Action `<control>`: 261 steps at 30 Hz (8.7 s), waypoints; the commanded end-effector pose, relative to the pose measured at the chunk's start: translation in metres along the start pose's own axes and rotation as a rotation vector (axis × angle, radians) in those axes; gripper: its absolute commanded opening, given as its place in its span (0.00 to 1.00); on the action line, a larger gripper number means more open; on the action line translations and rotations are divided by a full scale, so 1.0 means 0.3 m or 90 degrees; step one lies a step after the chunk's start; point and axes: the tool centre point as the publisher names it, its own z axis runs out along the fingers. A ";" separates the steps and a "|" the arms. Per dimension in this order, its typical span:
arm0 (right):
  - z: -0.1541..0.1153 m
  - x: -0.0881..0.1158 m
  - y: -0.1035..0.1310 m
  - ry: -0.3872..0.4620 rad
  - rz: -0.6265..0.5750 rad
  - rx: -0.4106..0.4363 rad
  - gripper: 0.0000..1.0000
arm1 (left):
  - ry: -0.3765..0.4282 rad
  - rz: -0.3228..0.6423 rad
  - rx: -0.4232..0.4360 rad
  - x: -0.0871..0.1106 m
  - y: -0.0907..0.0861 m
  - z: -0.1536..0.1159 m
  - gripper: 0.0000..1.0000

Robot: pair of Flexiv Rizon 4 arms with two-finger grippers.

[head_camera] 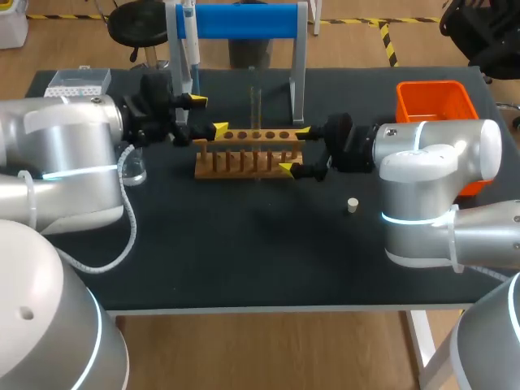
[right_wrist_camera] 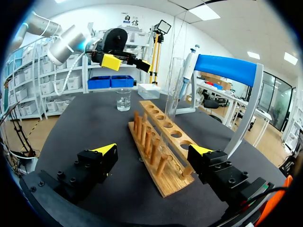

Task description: Invert the test tube, pick up the pipette, mount the tip to pipette, aspirate from beaker and dispense into the tube, eject the tip, return the pipette, and cap with the stopper.

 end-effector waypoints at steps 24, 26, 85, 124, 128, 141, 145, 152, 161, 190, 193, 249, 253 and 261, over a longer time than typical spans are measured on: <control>0.001 0.003 -0.003 -0.003 0.000 -0.002 1.00 | -0.460 -0.084 -0.006 -0.317 0.147 -0.536 1.00; 0.001 0.003 -0.003 -0.003 0.000 -0.002 1.00 | -0.484 -0.090 -0.013 -0.333 0.156 -0.557 1.00; 0.001 0.003 -0.003 -0.003 0.000 -0.002 1.00 | -0.533 -0.177 -0.090 -0.855 0.349 -0.593 1.00; 0.001 0.003 -0.003 -0.003 0.000 -0.002 1.00 | -0.564 -0.175 -0.140 -0.993 0.393 -0.593 1.00; 0.001 0.003 -0.003 -0.003 0.000 -0.002 1.00 | -0.564 -0.175 -0.140 -0.993 0.393 -0.593 1.00; 0.001 0.003 -0.003 -0.003 0.000 -0.002 1.00 | -0.564 -0.175 -0.140 -0.993 0.393 -0.593 1.00; 0.001 0.003 -0.003 -0.003 0.000 -0.002 1.00 | -0.564 -0.175 -0.140 -0.993 0.393 -0.593 1.00; 0.001 0.003 -0.003 -0.003 0.000 -0.002 1.00 | -0.564 -0.175 -0.140 -0.993 0.393 -0.593 1.00; 0.001 0.003 -0.003 -0.003 0.000 -0.002 1.00 | -0.564 -0.175 -0.145 -1.018 0.393 -0.592 1.00; 0.001 0.003 -0.003 -0.003 0.000 -0.002 1.00 | -0.542 -0.167 -0.157 -1.122 0.370 -0.580 0.61; 0.001 0.003 -0.003 -0.003 0.000 -0.002 1.00 | -0.539 -0.168 -0.157 -1.125 0.371 -0.576 0.57; 0.001 0.003 -0.003 -0.003 0.000 -0.002 1.00 | -0.522 -0.181 -0.165 -1.155 0.426 -0.531 0.48; 0.001 0.003 -0.003 -0.003 0.000 -0.002 1.00 | -0.521 -0.181 -0.167 -1.159 0.429 -0.530 0.48; 0.001 0.003 -0.003 -0.003 0.000 -0.002 1.00 | -0.521 -0.181 -0.169 -1.165 0.432 -0.532 0.47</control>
